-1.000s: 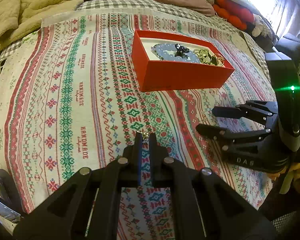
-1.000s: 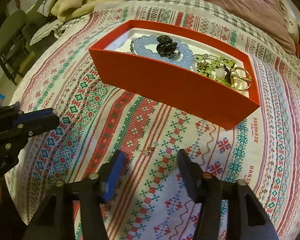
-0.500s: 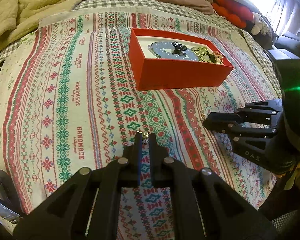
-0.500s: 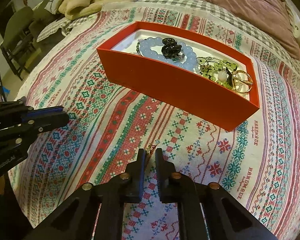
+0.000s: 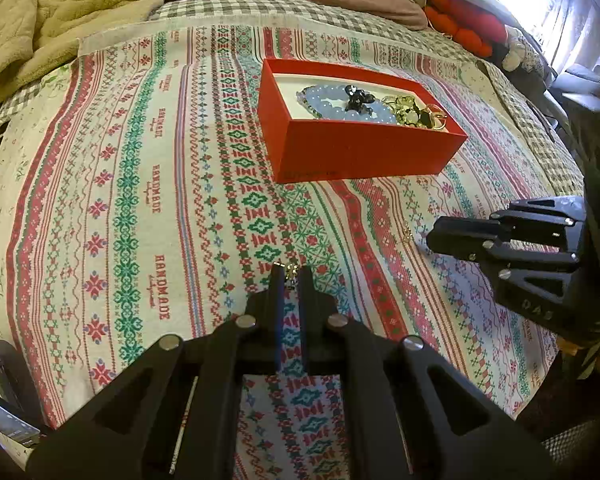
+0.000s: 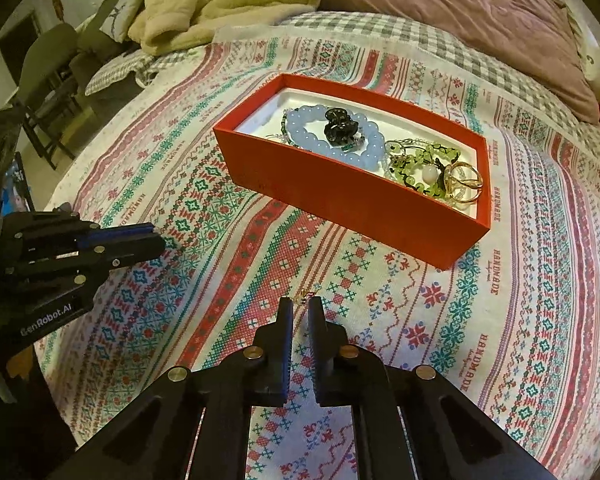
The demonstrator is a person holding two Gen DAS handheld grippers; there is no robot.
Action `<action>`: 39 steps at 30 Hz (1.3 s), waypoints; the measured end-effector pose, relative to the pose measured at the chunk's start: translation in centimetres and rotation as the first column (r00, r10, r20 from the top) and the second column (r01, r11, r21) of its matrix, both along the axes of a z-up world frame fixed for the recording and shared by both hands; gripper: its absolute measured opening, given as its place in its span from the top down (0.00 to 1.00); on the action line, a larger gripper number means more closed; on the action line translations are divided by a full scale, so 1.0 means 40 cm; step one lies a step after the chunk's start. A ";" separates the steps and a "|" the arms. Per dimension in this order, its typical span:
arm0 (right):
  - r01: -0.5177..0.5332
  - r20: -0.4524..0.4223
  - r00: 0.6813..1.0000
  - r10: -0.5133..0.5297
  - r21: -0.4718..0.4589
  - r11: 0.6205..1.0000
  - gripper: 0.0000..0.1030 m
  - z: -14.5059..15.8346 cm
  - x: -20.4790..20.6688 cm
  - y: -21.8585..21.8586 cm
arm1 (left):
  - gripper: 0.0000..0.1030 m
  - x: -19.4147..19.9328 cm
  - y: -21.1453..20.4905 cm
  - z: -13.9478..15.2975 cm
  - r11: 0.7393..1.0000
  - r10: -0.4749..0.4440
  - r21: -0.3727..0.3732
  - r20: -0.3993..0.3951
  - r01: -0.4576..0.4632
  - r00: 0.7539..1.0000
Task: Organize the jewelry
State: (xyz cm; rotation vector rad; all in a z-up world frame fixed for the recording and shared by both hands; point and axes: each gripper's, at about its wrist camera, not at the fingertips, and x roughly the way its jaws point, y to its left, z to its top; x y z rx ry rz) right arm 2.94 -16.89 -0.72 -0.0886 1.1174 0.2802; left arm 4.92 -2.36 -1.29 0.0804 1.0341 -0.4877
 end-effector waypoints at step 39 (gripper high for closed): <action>-0.036 0.068 0.997 0.036 0.006 0.999 0.58 -0.074 0.008 0.005 | 0.93 -0.003 -0.009 -0.001 1.000 -0.001 0.003 -0.002 0.001 1.000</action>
